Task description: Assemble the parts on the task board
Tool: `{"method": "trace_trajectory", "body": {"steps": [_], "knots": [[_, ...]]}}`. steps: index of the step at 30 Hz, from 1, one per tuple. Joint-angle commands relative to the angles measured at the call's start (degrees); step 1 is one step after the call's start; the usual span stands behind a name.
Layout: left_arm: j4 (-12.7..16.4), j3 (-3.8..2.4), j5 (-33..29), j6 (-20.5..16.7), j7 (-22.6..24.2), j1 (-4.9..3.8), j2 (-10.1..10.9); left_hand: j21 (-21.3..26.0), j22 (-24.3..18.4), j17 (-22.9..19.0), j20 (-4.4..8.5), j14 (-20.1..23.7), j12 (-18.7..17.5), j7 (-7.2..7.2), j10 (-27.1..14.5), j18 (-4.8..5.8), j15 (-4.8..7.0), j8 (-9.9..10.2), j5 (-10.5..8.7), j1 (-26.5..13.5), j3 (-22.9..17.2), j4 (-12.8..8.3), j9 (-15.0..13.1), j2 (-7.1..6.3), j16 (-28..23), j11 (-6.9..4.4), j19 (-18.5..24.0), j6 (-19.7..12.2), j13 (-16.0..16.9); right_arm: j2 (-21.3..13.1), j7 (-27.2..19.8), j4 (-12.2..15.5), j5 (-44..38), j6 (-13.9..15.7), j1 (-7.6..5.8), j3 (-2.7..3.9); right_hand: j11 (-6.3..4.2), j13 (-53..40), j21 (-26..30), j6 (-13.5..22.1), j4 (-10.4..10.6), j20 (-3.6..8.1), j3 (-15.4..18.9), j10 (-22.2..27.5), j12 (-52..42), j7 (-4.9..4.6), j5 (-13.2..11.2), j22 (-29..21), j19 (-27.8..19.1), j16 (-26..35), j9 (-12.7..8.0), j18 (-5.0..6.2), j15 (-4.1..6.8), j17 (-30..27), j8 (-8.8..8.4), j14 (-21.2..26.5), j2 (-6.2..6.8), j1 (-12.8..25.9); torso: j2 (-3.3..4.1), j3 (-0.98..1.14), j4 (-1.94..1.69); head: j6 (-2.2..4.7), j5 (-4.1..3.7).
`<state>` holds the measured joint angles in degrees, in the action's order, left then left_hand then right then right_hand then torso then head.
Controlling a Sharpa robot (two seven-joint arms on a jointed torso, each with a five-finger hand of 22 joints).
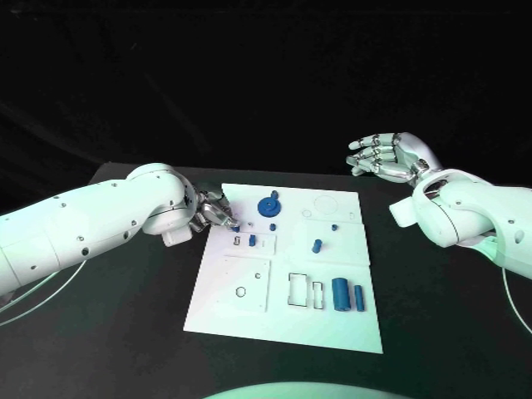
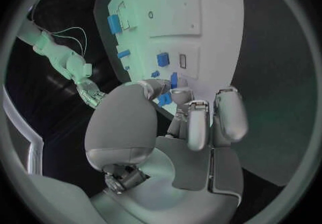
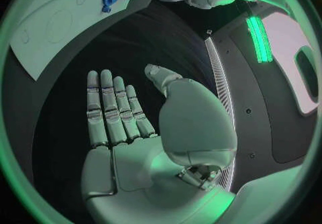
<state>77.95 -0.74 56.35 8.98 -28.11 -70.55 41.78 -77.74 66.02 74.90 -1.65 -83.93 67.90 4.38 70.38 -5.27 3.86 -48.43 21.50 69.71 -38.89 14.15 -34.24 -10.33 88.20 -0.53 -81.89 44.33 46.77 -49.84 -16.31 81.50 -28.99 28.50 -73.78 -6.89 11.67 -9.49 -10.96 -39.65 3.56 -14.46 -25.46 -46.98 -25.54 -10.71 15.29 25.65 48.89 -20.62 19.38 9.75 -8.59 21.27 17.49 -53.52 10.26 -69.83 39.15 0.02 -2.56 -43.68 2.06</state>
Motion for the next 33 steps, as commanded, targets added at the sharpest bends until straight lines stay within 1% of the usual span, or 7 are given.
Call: {"method": "trace_trajectory", "body": {"steps": [1,6,8,12,18,24,33], "knots": [[1.6,-0.02,2.1,-1.1,0.8,0.45,0.6,-0.4,0.1,9.4,-0.05,-4.7,0.3,-0.51,0.6,0.59,0.5,-0.3,0.42,-0.7,-10.5,-10.1,-0.2,-0.06,-0.3,-0.18,-0.4,0.9,0.2,0.0,-0.3,0.1,-0.1,-0.9,0.06,0.0,0.09,0.1,0.3,0.3,0.0,-0.22,0.1,0.3,-0.2,-4.88,0.3,-0.1,0.0,0.3,-0.1,0.47,-0.09,-0.1,0.27,0.3,-0.52,0.1,0.02,-0.04,0.07,-0.03,0.16],[3.0,-0.02,3.7,-0.6,0.8,0.97,1.1,-0.4,0.1,9.5,0.0,-4.7,0.5,-0.63,1.0,0.6,0.59,-0.4,0.55,-1.0,-11.0,-10.4,-0.1,-0.37,-0.3,-0.29,-0.4,1.2,0.5,0.0,-0.3,0.0,-0.1,-1.0,0.13,0.0,0.09,0.1,0.3,0.3,0.0,-0.22,0.1,0.3,-0.2,-4.88,0.3,-0.1,0.0,0.3,-0.1,0.47,-0.09,-0.1,0.27,0.3,-0.52,0.1,0.02,-0.07,0.02,-0.16,0.24],[3.3,-0.01,4.4,-0.5,0.8,1.11,1.1,-0.5,0.2,9.6,0.01,-4.8,0.5,-0.65,1.1,0.62,0.61,-0.5,0.58,-1.1,-11.1,-10.4,-0.1,-0.45,-0.3,-0.31,-0.5,1.2,0.6,0.0,-0.3,0.1,-0.1,-1.0,0.16,0.0,0.09,0.1,0.3,0.3,0.0,-0.22,0.1,0.3,-0.2,-4.88,0.3,-0.1,0.0,0.3,-0.1,0.47,-0.09,-0.1,0.27,0.3,-0.52,0.1,0.07,-0.01,0.07,-0.11,0.4],[3.6,-0.01,5.6,-0.4,0.7,1.3,1.1,-0.5,0.2,9.7,0.03,-4.8,0.6,-0.7,1.2,0.62,0.65,-0.5,0.64,-1.2,-11.3,-10.5,-0.1,-0.56,-0.2,-0.35,-0.5,1.4,0.8,0.0,-0.3,0.1,-0.1,-1.0,0.2,0.0,0.09,0.1,0.3,0.3,0.0,-0.22,0.1,0.3,-0.2,-4.88,0.3,-0.1,0.0,0.3,-0.1,0.47,-0.09,-0.1,0.27,0.3,-0.52,0.1,0.11,-0.01,0.11,-0.1,0.46],[3.6,0.0,6.7,-0.3,0.6,1.49,0.8,-0.5,0.3,9.7,0.09,-4.8,0.8,-0.8,1.6,0.63,0.72,-0.6,0.83,-1.5,-11.7,-10.7,-0.1,-0.8,-0.2,-0.44,-0.5,1.6,1.1,0.0,-0.3,0.0,-0.1,-1.0,0.25,0.0,0.09,0.1,0.3,0.3,0.0,-0.22,0.1,0.3,-0.2,-4.88,0.3,-0.1,0.0,0.3,-0.1,0.47,-0.09,-0.1,0.27,0.3,-0.52,0.1,0.17,0.0,0.23,-0.13,0.6],[3.3,0.04,8.2,0.3,0.4,1.74,0.4,-0.6,0.4,9.8,0.13,-4.8,0.9,-0.86,1.9,0.65,0.77,-0.7,1.0,-1.7,-12.0,-10.9,-0.1,-1.01,-0.1,-0.51,-0.5,1.8,1.4,0.0,-0.3,0.1,-0.1,-1.0,0.27,0.0,0.09,0.1,0.3,0.3,0.0,-0.22,0.1,0.3,-0.2,-4.88,0.3,-0.1,0.0,0.3,-0.1,0.47,-0.09,-0.1,0.27,0.3,-0.52,0.1,0.18,0.05,0.18,-0.23,0.55],[3.3,0.08,9.9,1.4,0.1,1.91,0.3,-0.7,0.5,9.9,0.17,-4.9,1.2,-0.92,2.2,0.67,0.82,-0.8,1.17,-1.9,-12.2,-11.0,-0.1,-1.18,-0.1,-0.56,-0.6,1.9,1.8,0.0,-0.4,0.1,-0.1,-1.1,0.27,0.0,0.09,0.2,0.4,0.3,0.0,-0.25,0.3,0.4,-0.3,-4.89,0.4,-0.2,0.0,0.4,-0.1,0.49,-0.1,-0.1,0.32,0.3,-0.59,0.2,0.15,0.03,0.14,-0.36,0.55]]}}
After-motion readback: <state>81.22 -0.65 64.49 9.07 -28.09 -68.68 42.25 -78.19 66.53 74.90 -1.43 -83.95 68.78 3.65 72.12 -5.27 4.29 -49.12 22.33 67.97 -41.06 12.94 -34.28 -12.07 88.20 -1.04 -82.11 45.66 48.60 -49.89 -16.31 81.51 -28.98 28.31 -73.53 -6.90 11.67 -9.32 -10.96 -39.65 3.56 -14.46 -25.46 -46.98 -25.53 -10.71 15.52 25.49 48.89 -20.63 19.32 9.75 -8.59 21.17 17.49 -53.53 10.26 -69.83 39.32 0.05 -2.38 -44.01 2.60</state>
